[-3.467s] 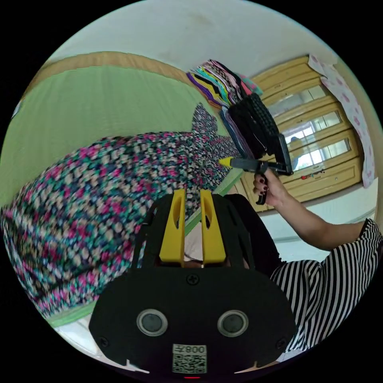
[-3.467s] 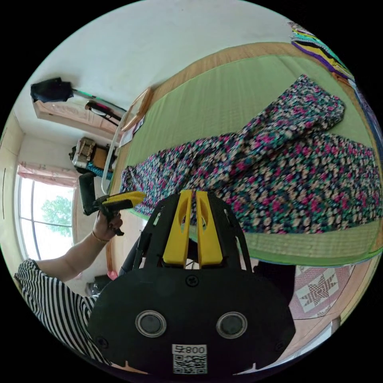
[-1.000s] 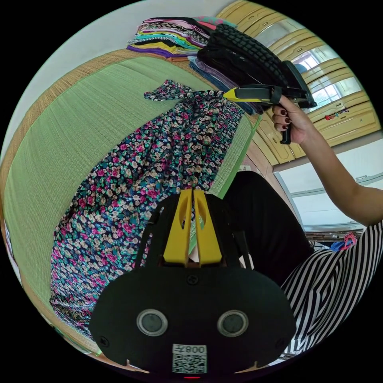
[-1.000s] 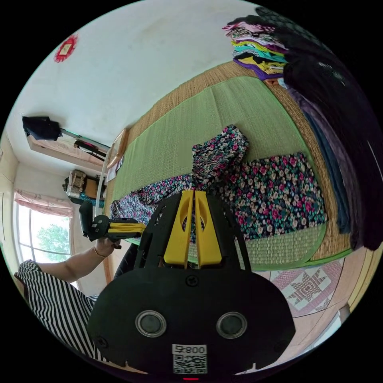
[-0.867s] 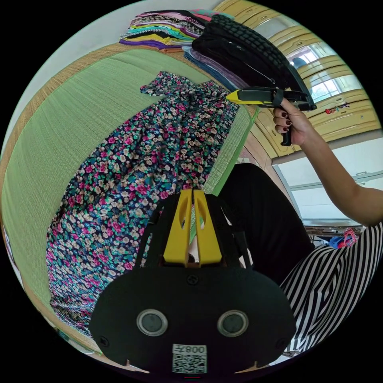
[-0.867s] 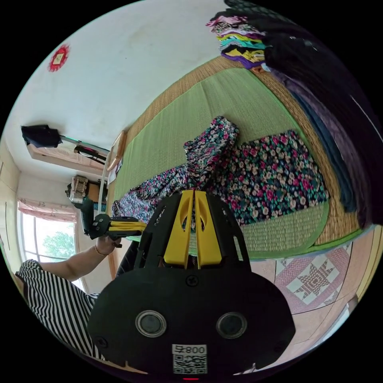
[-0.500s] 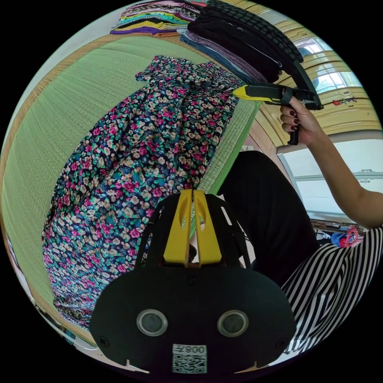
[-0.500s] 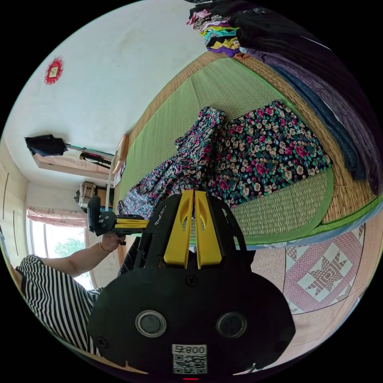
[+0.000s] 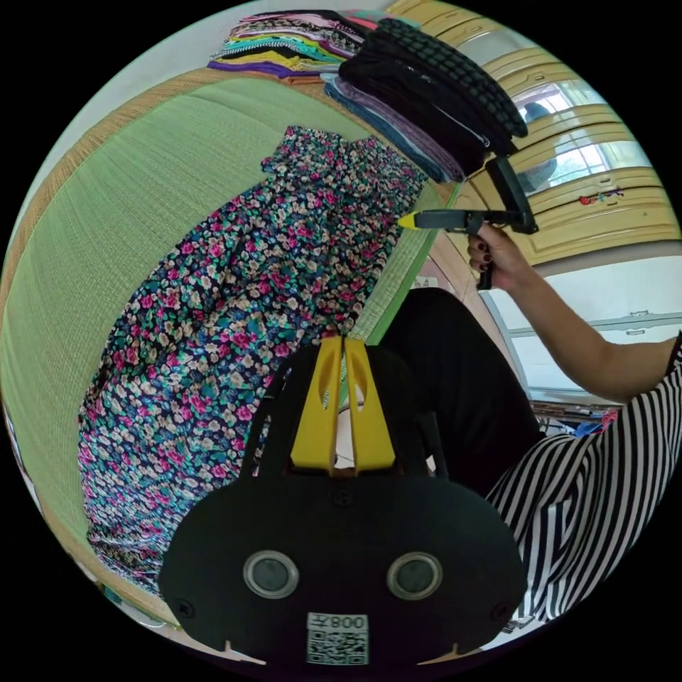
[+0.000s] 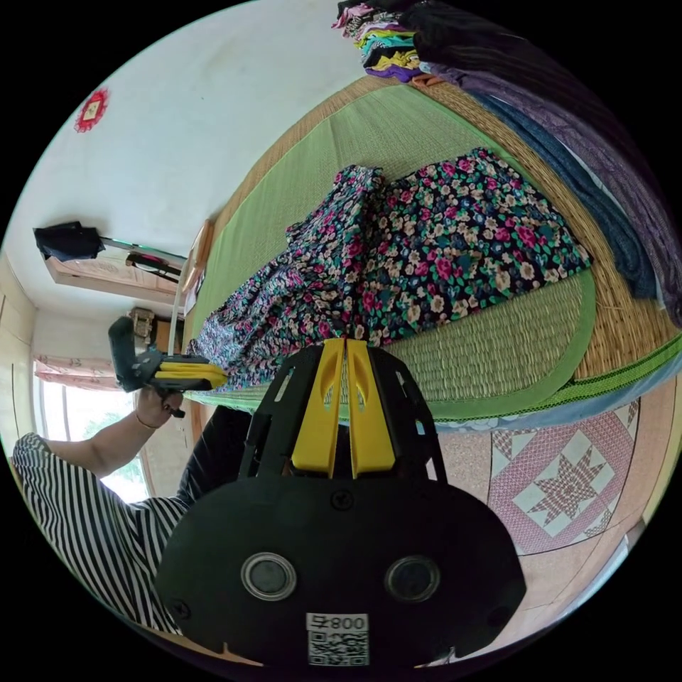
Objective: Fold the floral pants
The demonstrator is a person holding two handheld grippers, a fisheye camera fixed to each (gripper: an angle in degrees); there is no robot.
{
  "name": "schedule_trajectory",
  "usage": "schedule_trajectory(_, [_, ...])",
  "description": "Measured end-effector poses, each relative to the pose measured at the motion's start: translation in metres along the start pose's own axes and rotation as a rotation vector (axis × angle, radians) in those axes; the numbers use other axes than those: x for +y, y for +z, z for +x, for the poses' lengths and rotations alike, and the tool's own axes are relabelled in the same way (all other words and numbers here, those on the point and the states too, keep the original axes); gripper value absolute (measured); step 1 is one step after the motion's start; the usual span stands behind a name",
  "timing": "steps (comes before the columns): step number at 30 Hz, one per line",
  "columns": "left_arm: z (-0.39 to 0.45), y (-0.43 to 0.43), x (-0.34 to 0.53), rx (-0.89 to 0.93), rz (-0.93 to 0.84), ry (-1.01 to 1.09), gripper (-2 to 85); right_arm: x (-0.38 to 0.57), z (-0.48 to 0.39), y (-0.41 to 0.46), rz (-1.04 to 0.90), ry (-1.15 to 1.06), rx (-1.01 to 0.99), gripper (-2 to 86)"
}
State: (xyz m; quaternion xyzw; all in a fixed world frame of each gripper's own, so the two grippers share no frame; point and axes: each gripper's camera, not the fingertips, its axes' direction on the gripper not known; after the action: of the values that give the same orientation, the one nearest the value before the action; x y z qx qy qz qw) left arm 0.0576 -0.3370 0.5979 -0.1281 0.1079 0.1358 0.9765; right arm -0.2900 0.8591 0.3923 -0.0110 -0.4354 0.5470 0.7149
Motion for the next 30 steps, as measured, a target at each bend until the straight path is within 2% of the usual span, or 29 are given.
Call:
schedule_trajectory(6, [-0.027, -0.025, -0.031, 0.146, 0.119, -0.048, 3.6, 0.005, 0.008, -0.01, 0.023, 0.002, -0.074, 0.2])
schedule_trajectory(9, [-0.045, -0.033, -0.059, 0.139, 0.173, -0.093, 5.8, 0.009, 0.01, -0.015, 0.036, 0.004, -0.102, 0.2])
schedule_trajectory(17, [-0.108, -0.027, -0.133, 0.22, 0.183, -0.321, 7.8, 0.017, 0.005, -0.03, 0.05, -0.001, -0.142, 0.1])
schedule_trajectory(21, [-0.122, -0.022, -0.159, 0.207, 0.126, -0.341, 6.7, 0.022, 0.003, -0.037, 0.063, 0.004, -0.167, 0.1])
schedule_trajectory(30, [-0.134, -0.039, -0.182, 0.317, 0.187, -0.326, 1.2, 0.031, -0.017, -0.069, 0.145, 0.014, -0.171, 0.9])
